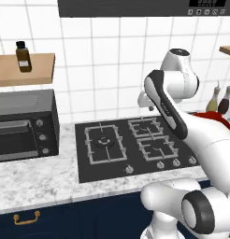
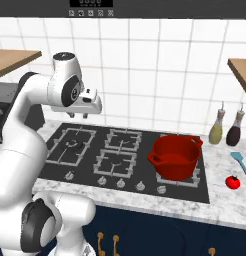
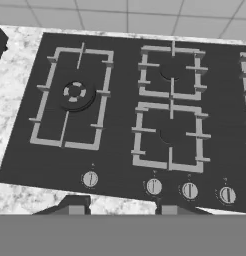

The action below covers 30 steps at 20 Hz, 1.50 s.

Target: Put the eggplant and tomato in the pot. Retrieve the spatula and lightly stir the vegetables in the pot.

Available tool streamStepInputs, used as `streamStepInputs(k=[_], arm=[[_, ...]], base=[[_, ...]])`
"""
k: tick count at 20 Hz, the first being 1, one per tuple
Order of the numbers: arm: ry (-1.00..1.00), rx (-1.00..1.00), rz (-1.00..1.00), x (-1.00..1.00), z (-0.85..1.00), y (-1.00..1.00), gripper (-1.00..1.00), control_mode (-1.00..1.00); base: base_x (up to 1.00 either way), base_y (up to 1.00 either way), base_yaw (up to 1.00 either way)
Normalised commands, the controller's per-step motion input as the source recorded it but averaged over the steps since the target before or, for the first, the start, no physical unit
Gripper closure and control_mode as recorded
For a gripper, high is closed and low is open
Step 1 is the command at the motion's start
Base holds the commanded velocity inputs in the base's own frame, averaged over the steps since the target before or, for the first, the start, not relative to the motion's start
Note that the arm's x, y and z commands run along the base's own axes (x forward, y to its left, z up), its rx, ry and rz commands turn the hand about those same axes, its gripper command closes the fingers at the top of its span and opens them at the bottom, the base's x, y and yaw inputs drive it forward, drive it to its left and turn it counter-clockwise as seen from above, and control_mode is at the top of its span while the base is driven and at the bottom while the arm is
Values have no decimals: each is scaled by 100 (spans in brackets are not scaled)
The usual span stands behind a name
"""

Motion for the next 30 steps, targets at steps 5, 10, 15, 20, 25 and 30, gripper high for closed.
streamStepInputs(k=[5, 10, 15, 20, 25, 30], arm=[[0, 0, 0, 0, 0, 0, -100, 100], [0, 0, 0, 0, 0, 0, -100, 100], [0, 0, 0, 0, 0, 0, -100, 100], [0, 0, 0, 0, 0, 0, -100, 100], [0, 0, 0, 0, 0, 0, -100, 100], [7, 0, 0, 6, -80, -89, -100, -100]], base=[[-6, -11, -1], [0, -82, -4], [0, -97, 0], [0, -73, 0], [0, -58, 0], [0, 0, 0]])
